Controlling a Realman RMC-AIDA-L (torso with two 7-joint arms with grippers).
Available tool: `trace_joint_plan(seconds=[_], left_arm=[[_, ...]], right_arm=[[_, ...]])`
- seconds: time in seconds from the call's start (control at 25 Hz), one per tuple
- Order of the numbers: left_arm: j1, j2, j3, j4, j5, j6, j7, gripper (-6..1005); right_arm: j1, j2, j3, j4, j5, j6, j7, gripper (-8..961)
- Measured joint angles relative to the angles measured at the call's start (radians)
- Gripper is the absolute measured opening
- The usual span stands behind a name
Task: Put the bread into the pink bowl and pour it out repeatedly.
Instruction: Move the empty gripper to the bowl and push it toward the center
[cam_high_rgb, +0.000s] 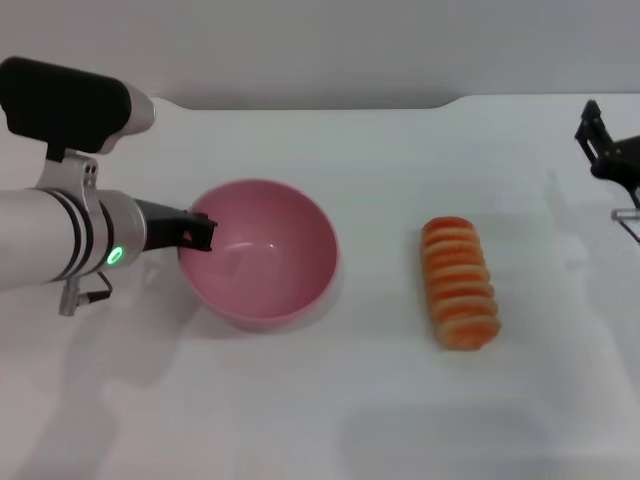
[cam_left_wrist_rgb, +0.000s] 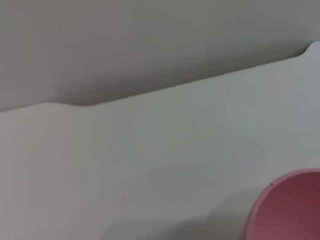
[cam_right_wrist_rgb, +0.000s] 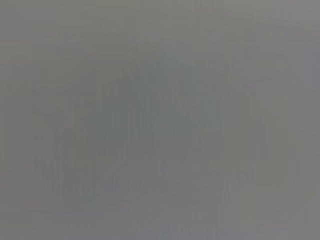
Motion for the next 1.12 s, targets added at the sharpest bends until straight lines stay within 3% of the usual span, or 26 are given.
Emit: trace_joint_plan(seconds=[0.12, 0.16, 0.2, 0.32, 0.56, 0.88, 1.12], left_arm=[[-0.011, 0.000, -0.003, 0.007, 0.001, -0.006, 0.006, 56], [-0.015, 0.000, -0.004, 0.008, 0.001, -0.007, 0.007, 54], [-0.015, 0.000, -0.004, 0.008, 0.001, -0.007, 0.007, 52], [-0.038, 0.000, -0.008, 0.015, 0.001, -0.017, 0.019, 48], [-0.062, 0.000, -0.022, 0.016, -0.001, -0.030, 0.032, 48], [-0.073, -0.001, -0.025, 0.007, 0.000, -0.021, 0.044, 48], [-0.080, -0.001, -0.026, 0.005, 0.000, -0.013, 0.044, 48]], right_arm=[[-0.027, 0.000, 0.081, -0.115, -0.060, 0.185, -0.014, 692], [-0.040, 0.000, 0.135, -0.198, -0.109, 0.339, -0.016, 692], [-0.040, 0.000, 0.135, -0.198, -0.109, 0.339, -0.016, 692], [-0.044, 0.001, 0.205, -0.314, -0.149, 0.575, -0.016, 691], [0.014, 0.004, 0.362, -0.477, -0.150, 1.108, -0.012, 689], [0.068, 0.008, 0.376, -0.502, -0.102, 1.291, -0.010, 686], [0.093, 0.009, 0.340, -0.489, -0.042, 1.328, -0.010, 684]])
